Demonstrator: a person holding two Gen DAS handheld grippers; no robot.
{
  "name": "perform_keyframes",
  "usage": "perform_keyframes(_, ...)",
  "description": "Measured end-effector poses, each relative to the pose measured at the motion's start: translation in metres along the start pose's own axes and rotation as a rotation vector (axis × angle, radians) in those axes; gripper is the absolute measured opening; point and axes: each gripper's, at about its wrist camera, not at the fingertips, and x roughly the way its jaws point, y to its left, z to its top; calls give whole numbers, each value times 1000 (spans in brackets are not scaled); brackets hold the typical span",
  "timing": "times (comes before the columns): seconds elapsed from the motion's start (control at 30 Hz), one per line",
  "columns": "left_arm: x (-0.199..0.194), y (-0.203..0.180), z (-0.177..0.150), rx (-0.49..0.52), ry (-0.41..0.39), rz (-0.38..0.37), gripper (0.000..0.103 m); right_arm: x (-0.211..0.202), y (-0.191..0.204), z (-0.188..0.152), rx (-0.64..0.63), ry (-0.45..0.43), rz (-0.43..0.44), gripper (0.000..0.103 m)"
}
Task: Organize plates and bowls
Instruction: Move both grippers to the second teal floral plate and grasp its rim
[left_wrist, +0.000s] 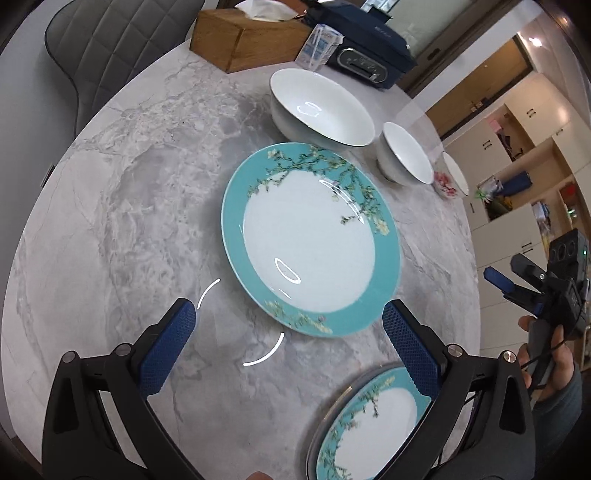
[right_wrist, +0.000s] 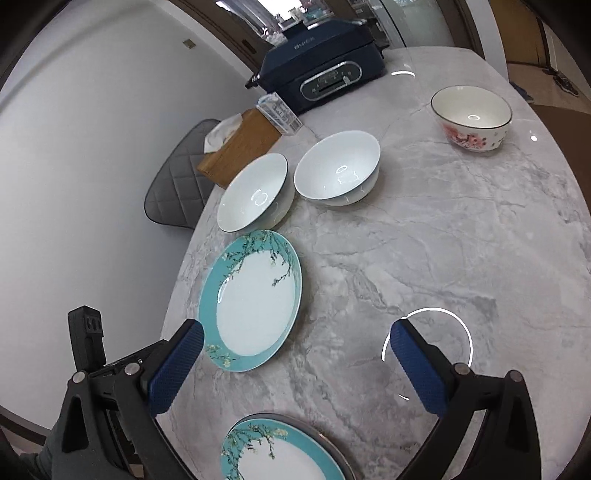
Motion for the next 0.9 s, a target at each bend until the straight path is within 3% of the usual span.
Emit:
perform_keyframes(0.17,31,10,22,-6,41,27,103,55,-8,17,5,127,14,103)
perform_keyframes(0.5,75,24,43,-40,143,7,102,110,-17,26,5,221,27,102)
perform_keyframes(0.6,82,22,45,-14,165,32,101,120,-19,25,19,225,52,92)
perform_keyframes(0.7,89,22,48,-21,175,45,88,127,-17,24,14,241,73,82)
perform_keyframes(0.87,97,25,53,-37,191,31,64,136,-8,22,-23,270,74,74)
perform_keyframes(0.9,97,25,54,-41,196,24,54,137,-9,21,-22,274,74,71)
